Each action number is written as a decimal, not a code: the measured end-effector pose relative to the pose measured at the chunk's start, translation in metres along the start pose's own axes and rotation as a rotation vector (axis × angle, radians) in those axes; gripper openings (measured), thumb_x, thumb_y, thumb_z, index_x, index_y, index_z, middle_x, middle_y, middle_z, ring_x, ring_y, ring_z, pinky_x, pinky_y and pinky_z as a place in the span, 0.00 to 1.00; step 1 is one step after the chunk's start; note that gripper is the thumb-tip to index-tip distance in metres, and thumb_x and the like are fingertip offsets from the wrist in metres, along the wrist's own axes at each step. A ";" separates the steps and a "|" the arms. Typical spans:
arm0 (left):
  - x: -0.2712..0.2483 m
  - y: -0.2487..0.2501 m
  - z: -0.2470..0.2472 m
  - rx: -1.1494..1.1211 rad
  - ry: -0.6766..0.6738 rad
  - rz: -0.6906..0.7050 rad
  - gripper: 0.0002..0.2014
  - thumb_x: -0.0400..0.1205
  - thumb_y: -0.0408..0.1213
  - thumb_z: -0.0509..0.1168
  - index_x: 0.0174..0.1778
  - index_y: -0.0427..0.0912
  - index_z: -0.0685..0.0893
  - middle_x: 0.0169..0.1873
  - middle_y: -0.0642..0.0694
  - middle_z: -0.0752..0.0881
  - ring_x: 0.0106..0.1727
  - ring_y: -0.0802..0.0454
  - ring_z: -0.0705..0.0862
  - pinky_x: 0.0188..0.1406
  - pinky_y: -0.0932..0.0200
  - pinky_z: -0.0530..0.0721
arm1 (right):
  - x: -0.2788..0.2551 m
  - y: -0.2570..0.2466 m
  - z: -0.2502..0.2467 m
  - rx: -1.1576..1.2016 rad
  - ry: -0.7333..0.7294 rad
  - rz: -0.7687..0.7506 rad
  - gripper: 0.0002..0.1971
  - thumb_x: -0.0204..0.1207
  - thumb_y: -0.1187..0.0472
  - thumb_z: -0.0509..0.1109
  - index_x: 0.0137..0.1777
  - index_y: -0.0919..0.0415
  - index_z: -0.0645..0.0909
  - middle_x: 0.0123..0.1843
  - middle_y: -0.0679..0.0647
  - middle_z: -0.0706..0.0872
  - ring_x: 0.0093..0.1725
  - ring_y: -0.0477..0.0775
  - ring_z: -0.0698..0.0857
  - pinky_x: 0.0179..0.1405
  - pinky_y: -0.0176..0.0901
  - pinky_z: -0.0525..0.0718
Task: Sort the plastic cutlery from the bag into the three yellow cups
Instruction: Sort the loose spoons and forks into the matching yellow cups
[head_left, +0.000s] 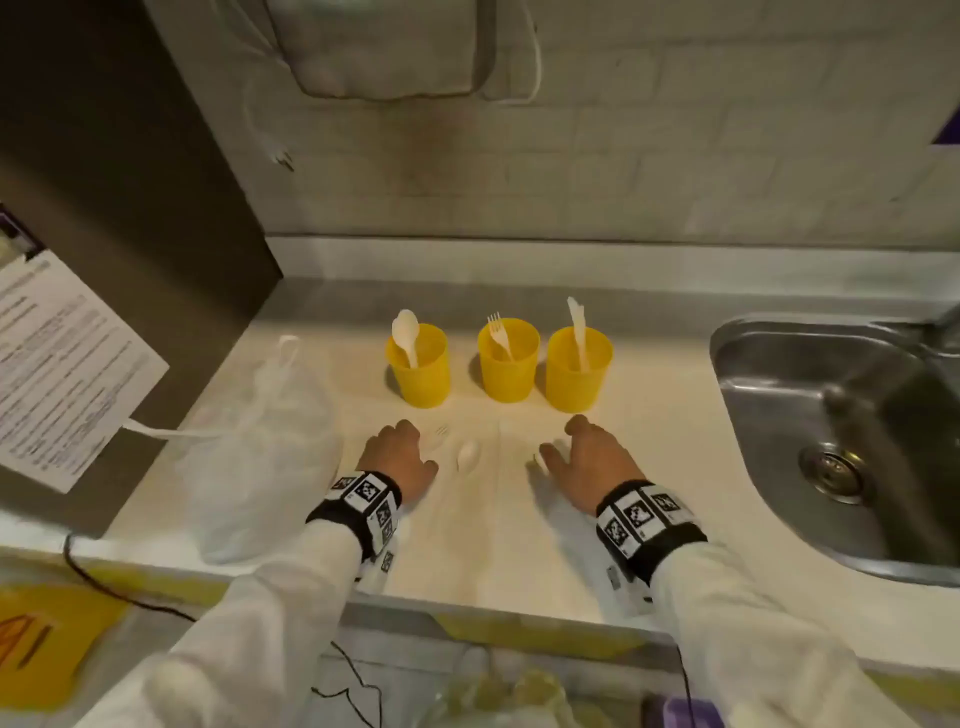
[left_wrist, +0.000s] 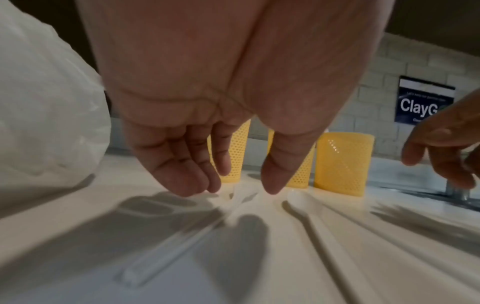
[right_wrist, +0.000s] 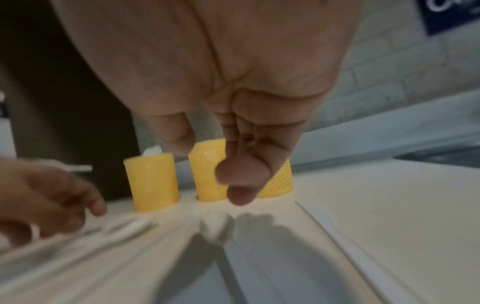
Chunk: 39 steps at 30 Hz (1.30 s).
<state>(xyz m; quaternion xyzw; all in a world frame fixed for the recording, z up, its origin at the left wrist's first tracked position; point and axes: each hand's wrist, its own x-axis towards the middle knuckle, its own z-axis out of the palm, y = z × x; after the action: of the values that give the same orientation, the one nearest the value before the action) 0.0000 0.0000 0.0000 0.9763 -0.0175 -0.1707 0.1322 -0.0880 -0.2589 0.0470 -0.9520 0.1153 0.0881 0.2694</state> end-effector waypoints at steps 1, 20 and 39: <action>0.002 0.000 0.001 0.019 -0.008 -0.010 0.30 0.79 0.53 0.70 0.73 0.41 0.74 0.70 0.38 0.81 0.71 0.36 0.79 0.70 0.43 0.79 | 0.004 -0.001 0.007 -0.051 -0.015 0.028 0.31 0.84 0.39 0.63 0.76 0.63 0.69 0.69 0.62 0.81 0.65 0.66 0.84 0.62 0.54 0.83; 0.005 0.001 0.010 0.108 -0.051 0.154 0.13 0.80 0.45 0.66 0.50 0.39 0.77 0.47 0.41 0.83 0.50 0.39 0.84 0.43 0.54 0.76 | 0.016 0.005 0.039 -0.230 -0.163 0.159 0.20 0.91 0.50 0.55 0.64 0.66 0.78 0.61 0.62 0.87 0.59 0.63 0.88 0.54 0.49 0.83; -0.010 0.021 -0.002 -0.166 0.042 0.216 0.07 0.90 0.37 0.55 0.58 0.36 0.71 0.52 0.33 0.84 0.50 0.31 0.83 0.43 0.47 0.76 | 0.021 0.045 0.006 0.040 -0.026 0.315 0.19 0.82 0.50 0.70 0.58 0.64 0.71 0.48 0.58 0.81 0.47 0.61 0.82 0.45 0.47 0.77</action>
<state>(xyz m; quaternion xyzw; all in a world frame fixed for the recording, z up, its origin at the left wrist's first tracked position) -0.0083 -0.0189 0.0105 0.9579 -0.1053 -0.1357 0.2302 -0.0808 -0.2967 0.0154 -0.9154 0.2612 0.1393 0.2726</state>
